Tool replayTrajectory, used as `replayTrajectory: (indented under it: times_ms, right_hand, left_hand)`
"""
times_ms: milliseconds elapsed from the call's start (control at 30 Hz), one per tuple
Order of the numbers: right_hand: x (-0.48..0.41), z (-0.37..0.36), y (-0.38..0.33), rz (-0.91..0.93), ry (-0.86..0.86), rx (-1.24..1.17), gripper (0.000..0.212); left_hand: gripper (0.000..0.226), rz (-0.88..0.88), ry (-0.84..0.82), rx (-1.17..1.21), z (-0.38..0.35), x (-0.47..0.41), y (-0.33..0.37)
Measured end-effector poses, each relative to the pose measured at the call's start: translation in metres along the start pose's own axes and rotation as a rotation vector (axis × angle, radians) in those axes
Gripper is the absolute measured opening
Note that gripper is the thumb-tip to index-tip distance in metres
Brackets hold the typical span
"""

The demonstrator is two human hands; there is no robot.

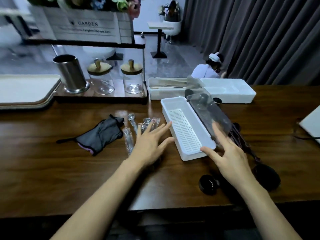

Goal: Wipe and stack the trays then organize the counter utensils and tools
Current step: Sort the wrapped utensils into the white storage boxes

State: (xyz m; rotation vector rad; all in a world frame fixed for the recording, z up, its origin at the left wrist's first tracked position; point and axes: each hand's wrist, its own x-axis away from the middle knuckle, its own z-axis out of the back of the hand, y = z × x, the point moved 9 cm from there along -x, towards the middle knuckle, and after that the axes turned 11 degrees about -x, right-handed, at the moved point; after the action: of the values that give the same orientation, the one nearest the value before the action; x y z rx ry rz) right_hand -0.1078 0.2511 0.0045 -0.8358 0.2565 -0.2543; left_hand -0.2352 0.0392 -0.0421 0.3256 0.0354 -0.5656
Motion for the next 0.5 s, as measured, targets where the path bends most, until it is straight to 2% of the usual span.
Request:
replayTrajectory:
  times_ms: [133, 233, 333, 500]
  right_hand:
    - [0.000, -0.004, 0.000, 0.033, 0.000, -0.038, 0.086]
    - [0.000, -0.007, 0.002, 0.037, -0.065, -0.089, 0.087]
    - [0.001, -0.006, 0.001, 0.070, -0.117, -0.143, 0.085]
    - [0.001, -0.002, 0.000, 0.052, -0.145, -0.202, 0.081]
  left_hand:
    - [0.057, 0.190, 0.121, -0.049, 0.011, 0.024, -0.040]
    - [0.051, 0.322, 0.127, -0.077, 0.010, 0.037, -0.064]
    - [0.047, 0.365, 0.119, -0.099, 0.004, 0.039, -0.070]
    - [0.041, 0.451, 0.197, -0.161, 0.020, 0.030, -0.079]
